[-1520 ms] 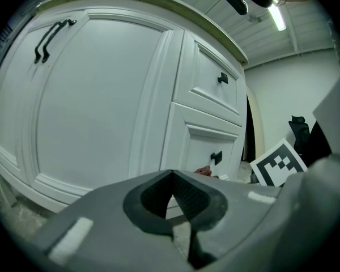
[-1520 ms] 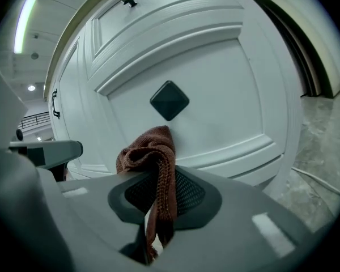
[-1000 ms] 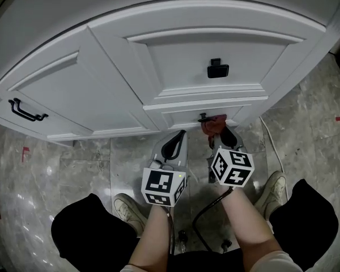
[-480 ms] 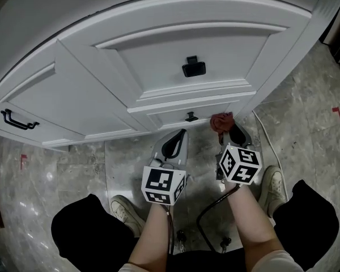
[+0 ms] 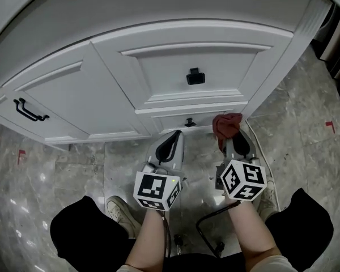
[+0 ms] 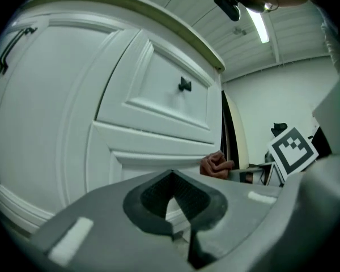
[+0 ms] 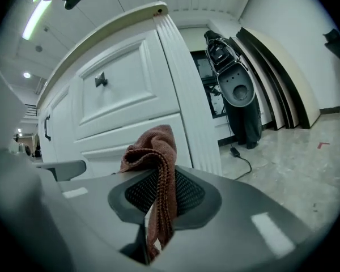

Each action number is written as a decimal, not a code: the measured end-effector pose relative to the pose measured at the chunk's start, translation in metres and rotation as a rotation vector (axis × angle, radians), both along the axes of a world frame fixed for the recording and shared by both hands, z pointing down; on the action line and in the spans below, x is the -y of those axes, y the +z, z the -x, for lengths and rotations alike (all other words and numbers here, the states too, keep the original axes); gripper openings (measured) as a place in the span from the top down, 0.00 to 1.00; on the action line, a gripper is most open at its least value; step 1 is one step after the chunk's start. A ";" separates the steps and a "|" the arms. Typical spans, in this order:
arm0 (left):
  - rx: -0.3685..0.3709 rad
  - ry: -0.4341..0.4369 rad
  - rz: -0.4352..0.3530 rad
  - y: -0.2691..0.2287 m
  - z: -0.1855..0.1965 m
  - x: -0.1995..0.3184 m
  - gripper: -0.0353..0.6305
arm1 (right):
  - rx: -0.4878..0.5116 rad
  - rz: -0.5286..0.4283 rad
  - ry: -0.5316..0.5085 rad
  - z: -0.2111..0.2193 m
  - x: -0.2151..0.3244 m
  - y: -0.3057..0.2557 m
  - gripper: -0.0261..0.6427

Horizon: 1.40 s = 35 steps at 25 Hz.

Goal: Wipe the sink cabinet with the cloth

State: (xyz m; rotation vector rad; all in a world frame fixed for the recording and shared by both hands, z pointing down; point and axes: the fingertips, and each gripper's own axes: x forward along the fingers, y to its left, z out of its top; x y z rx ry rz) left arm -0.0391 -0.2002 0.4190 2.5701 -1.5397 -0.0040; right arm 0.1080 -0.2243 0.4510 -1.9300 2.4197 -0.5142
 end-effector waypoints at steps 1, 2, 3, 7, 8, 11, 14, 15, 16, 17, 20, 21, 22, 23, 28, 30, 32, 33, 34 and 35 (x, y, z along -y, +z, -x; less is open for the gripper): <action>-0.005 -0.004 -0.031 -0.015 0.000 -0.006 0.95 | 0.008 -0.003 -0.003 0.001 -0.005 -0.008 0.83; -0.007 -0.008 -0.059 -0.030 0.000 -0.012 0.95 | 0.016 -0.002 -0.004 0.002 -0.011 -0.015 0.83; -0.009 -0.013 -0.085 -0.044 0.000 -0.020 0.95 | 0.023 -0.004 -0.006 0.002 -0.017 -0.023 0.83; -0.016 -0.061 -0.157 -0.086 0.009 -0.056 0.95 | 0.017 -0.076 -0.037 0.008 -0.044 -0.060 0.83; -0.018 -0.074 -0.164 -0.090 0.011 -0.066 0.95 | 0.006 -0.099 -0.046 0.009 -0.052 -0.068 0.83; -0.016 -0.088 -0.153 -0.085 0.011 -0.100 0.95 | -0.010 -0.131 -0.064 0.010 -0.084 -0.080 0.83; -0.042 -0.068 -0.125 -0.087 0.004 -0.134 0.95 | 0.006 -0.125 -0.078 0.007 -0.120 -0.082 0.83; -0.051 -0.058 -0.124 -0.092 0.001 -0.146 0.95 | 0.014 -0.117 -0.081 0.005 -0.131 -0.081 0.83; -0.052 -0.050 -0.130 -0.098 -0.002 -0.158 0.95 | 0.019 -0.110 -0.083 0.004 -0.143 -0.081 0.83; -0.046 -0.048 -0.141 -0.103 -0.004 -0.170 0.95 | 0.020 -0.106 -0.087 0.003 -0.154 -0.082 0.83; -0.021 -0.063 -0.166 -0.109 -0.007 -0.203 0.95 | 0.006 -0.126 -0.107 0.002 -0.183 -0.093 0.83; -0.021 -0.070 -0.165 -0.109 -0.006 -0.212 0.95 | -0.001 -0.138 -0.114 0.003 -0.192 -0.097 0.83; -0.026 -0.077 -0.162 -0.108 -0.005 -0.221 0.95 | -0.009 -0.148 -0.120 0.004 -0.202 -0.101 0.83; -0.032 -0.082 -0.159 -0.108 -0.004 -0.229 0.95 | -0.014 -0.155 -0.125 0.004 -0.211 -0.103 0.83; -0.022 -0.077 -0.178 -0.121 -0.011 -0.264 0.95 | -0.014 -0.151 -0.133 -0.002 -0.251 -0.111 0.83; -0.018 -0.070 -0.193 -0.129 -0.015 -0.275 0.95 | -0.011 -0.164 -0.132 -0.005 -0.264 -0.119 0.83; -0.021 -0.068 -0.203 -0.136 -0.017 -0.282 0.95 | -0.002 -0.172 -0.130 -0.007 -0.273 -0.126 0.83; -0.023 -0.070 -0.205 -0.138 -0.018 -0.285 0.95 | 0.004 -0.171 -0.130 -0.007 -0.277 -0.128 0.83; -0.028 -0.072 -0.205 -0.140 -0.018 -0.289 0.95 | 0.007 -0.166 -0.132 -0.006 -0.281 -0.128 0.83; -0.033 -0.074 -0.204 -0.141 -0.018 -0.291 0.95 | 0.008 -0.163 -0.135 -0.006 -0.285 -0.129 0.83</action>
